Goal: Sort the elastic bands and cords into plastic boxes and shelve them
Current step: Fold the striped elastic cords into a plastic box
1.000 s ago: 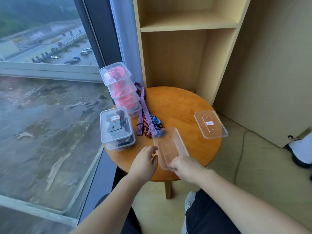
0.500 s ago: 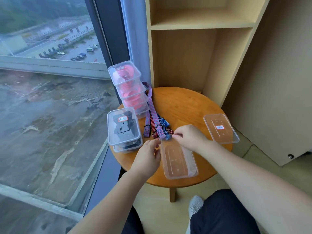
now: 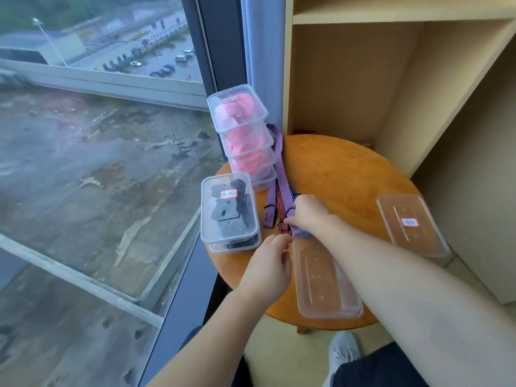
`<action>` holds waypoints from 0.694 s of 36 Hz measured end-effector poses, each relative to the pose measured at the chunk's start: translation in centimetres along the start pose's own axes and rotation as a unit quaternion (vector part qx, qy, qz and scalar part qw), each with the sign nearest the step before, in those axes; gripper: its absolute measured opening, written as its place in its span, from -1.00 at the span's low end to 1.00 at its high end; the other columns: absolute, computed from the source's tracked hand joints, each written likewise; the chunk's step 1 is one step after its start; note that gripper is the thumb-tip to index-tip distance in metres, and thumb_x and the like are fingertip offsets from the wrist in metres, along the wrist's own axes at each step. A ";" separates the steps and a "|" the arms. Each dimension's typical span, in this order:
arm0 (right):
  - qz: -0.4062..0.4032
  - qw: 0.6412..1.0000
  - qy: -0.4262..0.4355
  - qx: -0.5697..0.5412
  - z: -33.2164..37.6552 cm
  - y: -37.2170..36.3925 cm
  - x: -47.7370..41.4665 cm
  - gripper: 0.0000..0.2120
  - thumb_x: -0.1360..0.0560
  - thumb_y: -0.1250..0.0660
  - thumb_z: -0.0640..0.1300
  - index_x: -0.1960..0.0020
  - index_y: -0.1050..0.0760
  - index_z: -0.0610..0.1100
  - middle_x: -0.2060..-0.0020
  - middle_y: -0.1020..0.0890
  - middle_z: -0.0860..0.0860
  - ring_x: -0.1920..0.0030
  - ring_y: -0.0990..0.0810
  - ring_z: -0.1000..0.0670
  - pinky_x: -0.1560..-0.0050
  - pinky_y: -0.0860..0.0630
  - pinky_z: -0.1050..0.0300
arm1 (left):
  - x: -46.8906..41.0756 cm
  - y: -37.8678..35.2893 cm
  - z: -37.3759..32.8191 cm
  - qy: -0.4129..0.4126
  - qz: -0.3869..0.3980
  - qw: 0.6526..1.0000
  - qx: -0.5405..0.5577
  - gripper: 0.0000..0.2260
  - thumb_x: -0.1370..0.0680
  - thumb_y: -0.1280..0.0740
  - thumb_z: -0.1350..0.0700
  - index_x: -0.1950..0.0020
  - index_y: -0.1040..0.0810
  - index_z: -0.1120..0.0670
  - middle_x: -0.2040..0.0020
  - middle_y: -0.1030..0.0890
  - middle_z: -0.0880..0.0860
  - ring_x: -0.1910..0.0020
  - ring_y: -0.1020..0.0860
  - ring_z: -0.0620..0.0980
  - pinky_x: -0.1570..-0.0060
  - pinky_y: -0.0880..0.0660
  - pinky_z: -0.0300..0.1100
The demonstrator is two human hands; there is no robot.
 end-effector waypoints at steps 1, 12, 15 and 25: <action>0.001 1.000 -0.002 0.006 0.1 -0.2 -0.1 -0.54 -0.39 -0.51 0.11 0.39 -0.29 -0.08 0.39 -0.40 -0.01 0.22 -0.45 -0.10 0.24 -0.33 0.12 | 0.0 0.0 0.0 0.001 0.002 1.000 0.000 -0.72 -0.53 -0.20 0.30 -0.18 -0.56 0.10 0.01 -0.54 0.04 0.03 -0.49 -0.04 0.07 -0.34 -0.31; -0.031 0.998 -0.061 -0.015 -1.8 1.4 -0.7 -0.85 -0.40 -0.38 -0.15 0.25 -0.43 -0.15 0.04 -0.67 -0.17 0.01 -0.64 -0.19 0.20 -0.39 0.15 | -0.1 0.2 0.1 0.009 0.010 1.000 -0.014 -0.73 -0.55 -0.20 0.26 -0.20 -0.55 0.06 0.03 -0.46 -0.09 0.08 -0.46 -0.13 0.07 -0.34 -0.39; -0.051 0.995 -0.079 -0.029 -3.6 2.9 0.0 -0.91 -0.41 -0.37 -0.17 0.18 -0.48 -0.17 0.02 -0.65 -0.19 -0.02 -0.63 -0.22 0.19 -0.40 0.13 | -0.5 0.4 -0.6 0.001 0.008 1.000 -0.014 -0.73 -0.56 -0.21 0.24 -0.22 -0.55 0.06 0.02 -0.46 -0.11 0.09 -0.43 -0.18 0.08 -0.31 -0.46; -0.168 0.982 -0.045 -0.068 -7.7 10.9 4.7 -0.79 -0.41 -0.38 -0.25 -0.03 -0.63 -0.15 0.04 -0.66 -0.13 -0.03 -0.60 -0.22 0.07 -0.51 0.08 | -2.4 2.8 -5.4 -0.045 -0.022 0.999 -0.011 -0.73 -0.54 -0.24 0.31 -0.21 -0.55 0.15 0.00 -0.52 0.01 0.02 -0.49 0.01 0.02 -0.35 -0.26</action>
Point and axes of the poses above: each hand's wrist, its own x-axis away from the middle knuckle, its own y-axis out of the back of the hand, z = x × y, the point moved 4 cm from there along -x, towards the middle knuckle
